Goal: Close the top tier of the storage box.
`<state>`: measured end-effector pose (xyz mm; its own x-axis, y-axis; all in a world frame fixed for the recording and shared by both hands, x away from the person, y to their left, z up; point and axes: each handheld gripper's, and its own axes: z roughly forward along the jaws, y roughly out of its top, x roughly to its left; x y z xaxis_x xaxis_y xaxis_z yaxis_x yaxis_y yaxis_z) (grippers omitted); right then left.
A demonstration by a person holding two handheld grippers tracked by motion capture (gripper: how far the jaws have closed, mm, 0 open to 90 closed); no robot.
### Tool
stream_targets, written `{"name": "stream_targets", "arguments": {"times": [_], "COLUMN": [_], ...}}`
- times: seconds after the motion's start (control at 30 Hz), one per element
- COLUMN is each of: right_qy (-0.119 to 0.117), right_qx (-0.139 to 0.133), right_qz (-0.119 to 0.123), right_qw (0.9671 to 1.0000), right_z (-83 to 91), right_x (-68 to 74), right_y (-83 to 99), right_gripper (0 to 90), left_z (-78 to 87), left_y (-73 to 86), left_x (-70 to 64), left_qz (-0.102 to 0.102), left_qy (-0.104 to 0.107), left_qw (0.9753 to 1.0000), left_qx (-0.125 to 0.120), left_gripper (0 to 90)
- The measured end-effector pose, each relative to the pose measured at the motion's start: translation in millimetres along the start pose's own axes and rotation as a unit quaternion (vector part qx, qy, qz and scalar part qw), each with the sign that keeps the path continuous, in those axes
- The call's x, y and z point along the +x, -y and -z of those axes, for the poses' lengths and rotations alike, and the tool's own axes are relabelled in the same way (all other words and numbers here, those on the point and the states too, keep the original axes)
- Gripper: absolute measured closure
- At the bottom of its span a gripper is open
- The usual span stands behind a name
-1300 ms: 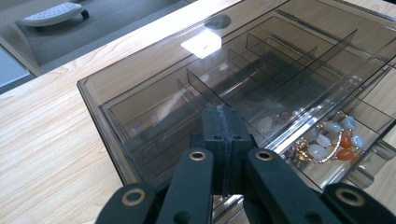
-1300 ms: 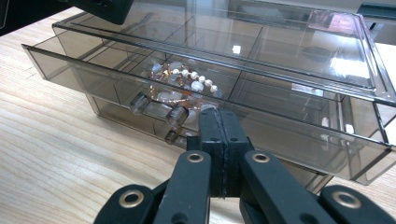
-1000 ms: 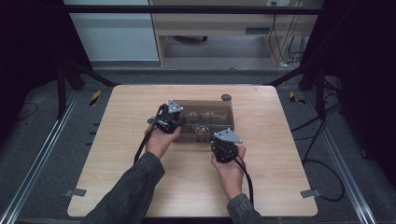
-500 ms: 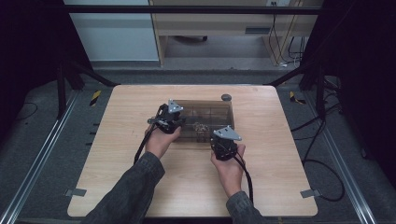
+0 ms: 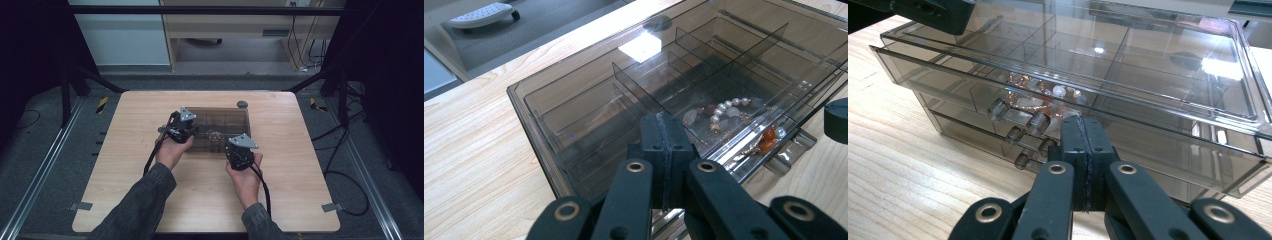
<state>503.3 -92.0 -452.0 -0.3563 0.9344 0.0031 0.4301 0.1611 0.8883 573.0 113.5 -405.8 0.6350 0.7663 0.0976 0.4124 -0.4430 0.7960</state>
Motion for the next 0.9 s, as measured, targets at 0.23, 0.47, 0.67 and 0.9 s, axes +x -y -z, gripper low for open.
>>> {"name": "stream_targets", "arguments": {"times": [0.23,0.47,0.67,0.9], "right_qy": [-0.002,0.001,0.002,0.002], "right_qx": [0.003,0.005,0.006,0.007], "right_qz": [-0.008,-0.006,-0.007,-0.006], "right_qw": [1.0,1.0,1.0,1.0], "right_z": [-2.5,-4.3,-6.1,-7.8], "right_x": [-1.9,-2.8,-3.2,-3.5], "right_y": [-0.7,-2.2,-2.3,-2.6], "right_gripper": [90.0,90.0,90.0,90.0], "left_z": [-0.3,-0.3,-0.3,-0.4], "left_y": [0.1,0.1,0.1,0.0], "left_x": [-0.2,-0.2,-0.1,-0.2], "left_qz": [0.002,0.002,0.002,0.002], "left_qy": [0.0,0.0,0.0,0.001], "left_qw": [1.0,1.0,1.0,1.0], "left_qx": [-0.002,-0.002,-0.002,-0.002], "left_gripper": [90.0,90.0,90.0,90.0]}}
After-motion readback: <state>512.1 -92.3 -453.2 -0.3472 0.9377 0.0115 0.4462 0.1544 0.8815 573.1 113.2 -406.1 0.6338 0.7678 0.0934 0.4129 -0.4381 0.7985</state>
